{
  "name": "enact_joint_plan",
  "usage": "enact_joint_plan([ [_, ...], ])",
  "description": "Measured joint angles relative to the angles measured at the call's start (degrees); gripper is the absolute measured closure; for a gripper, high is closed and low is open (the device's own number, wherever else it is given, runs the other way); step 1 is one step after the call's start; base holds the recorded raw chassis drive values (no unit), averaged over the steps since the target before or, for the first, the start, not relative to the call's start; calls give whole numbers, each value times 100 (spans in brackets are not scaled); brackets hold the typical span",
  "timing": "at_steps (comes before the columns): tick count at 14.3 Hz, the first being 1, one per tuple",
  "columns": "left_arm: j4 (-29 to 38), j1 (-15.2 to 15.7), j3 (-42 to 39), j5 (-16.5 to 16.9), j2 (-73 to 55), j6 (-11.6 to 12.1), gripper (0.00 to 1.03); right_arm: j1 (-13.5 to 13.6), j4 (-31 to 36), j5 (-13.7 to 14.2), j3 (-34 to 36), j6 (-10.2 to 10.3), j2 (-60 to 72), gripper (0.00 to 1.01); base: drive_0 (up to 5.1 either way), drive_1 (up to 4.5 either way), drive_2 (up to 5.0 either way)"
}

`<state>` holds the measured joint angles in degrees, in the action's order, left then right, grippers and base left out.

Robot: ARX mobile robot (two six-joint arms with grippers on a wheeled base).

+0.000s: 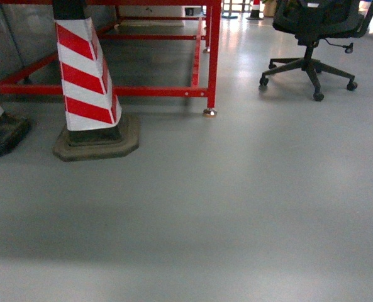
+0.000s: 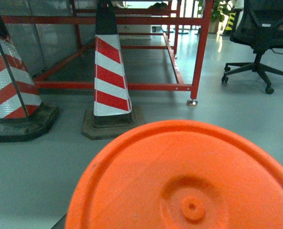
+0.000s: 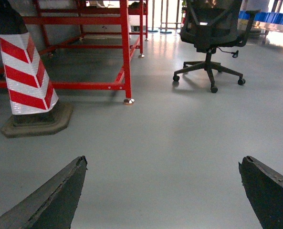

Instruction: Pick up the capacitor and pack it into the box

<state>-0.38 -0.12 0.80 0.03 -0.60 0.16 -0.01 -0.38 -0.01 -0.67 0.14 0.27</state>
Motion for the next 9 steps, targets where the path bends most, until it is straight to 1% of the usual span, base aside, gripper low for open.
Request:
enact_joint_plan([
  [9, 7, 0, 0, -4, 0, 0, 61, 0, 26, 0, 0, 0, 0, 3, -502, 235, 235],
])
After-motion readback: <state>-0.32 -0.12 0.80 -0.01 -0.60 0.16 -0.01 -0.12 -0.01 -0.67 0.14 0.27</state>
